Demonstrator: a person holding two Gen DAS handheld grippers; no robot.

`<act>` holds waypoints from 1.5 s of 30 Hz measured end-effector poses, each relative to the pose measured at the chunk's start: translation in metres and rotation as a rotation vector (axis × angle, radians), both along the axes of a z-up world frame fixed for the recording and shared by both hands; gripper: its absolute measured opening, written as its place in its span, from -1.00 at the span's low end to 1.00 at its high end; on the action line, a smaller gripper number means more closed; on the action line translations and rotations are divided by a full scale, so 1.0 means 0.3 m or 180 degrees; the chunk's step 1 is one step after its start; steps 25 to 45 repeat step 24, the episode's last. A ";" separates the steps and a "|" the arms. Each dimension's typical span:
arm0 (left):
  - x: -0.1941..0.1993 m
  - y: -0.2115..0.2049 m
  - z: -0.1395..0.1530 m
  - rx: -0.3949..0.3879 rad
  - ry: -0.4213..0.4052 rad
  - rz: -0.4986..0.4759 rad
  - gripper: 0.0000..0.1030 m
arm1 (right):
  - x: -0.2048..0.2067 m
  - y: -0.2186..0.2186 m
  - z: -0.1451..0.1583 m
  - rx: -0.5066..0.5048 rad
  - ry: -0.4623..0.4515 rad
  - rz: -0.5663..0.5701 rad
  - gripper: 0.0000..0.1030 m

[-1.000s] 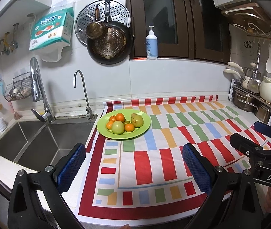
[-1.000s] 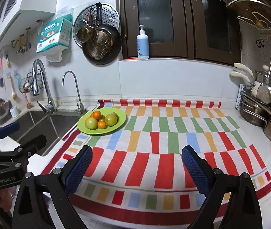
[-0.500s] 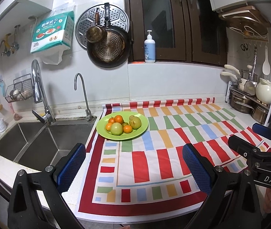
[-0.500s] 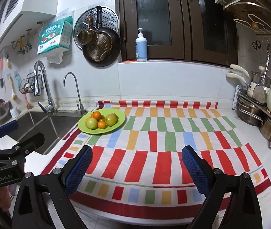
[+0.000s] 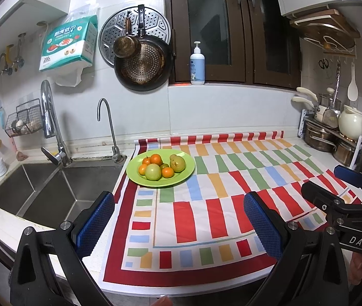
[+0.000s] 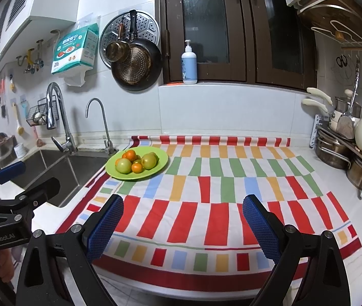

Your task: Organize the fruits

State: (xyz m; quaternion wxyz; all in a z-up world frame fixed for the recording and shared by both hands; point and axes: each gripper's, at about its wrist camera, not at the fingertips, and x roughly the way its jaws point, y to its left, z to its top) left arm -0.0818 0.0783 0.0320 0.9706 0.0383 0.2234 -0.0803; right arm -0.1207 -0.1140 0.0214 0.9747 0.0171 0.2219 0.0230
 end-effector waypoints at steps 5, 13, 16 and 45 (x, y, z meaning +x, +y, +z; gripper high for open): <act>-0.006 -0.006 0.003 0.0019 -0.0010 -0.0002 1.00 | 0.002 -0.003 -0.001 -0.0005 -0.0004 0.0011 0.85; -0.005 -0.008 0.004 0.0020 -0.0009 -0.0001 1.00 | -0.002 -0.001 0.000 -0.0007 -0.0002 0.0003 0.85; -0.004 -0.010 0.004 0.0020 0.0004 -0.0004 1.00 | -0.003 -0.003 0.000 -0.0004 0.0006 0.0011 0.85; 0.006 -0.014 0.003 0.0028 0.0025 0.0018 1.00 | -0.002 -0.008 -0.002 0.0005 0.0010 0.0002 0.85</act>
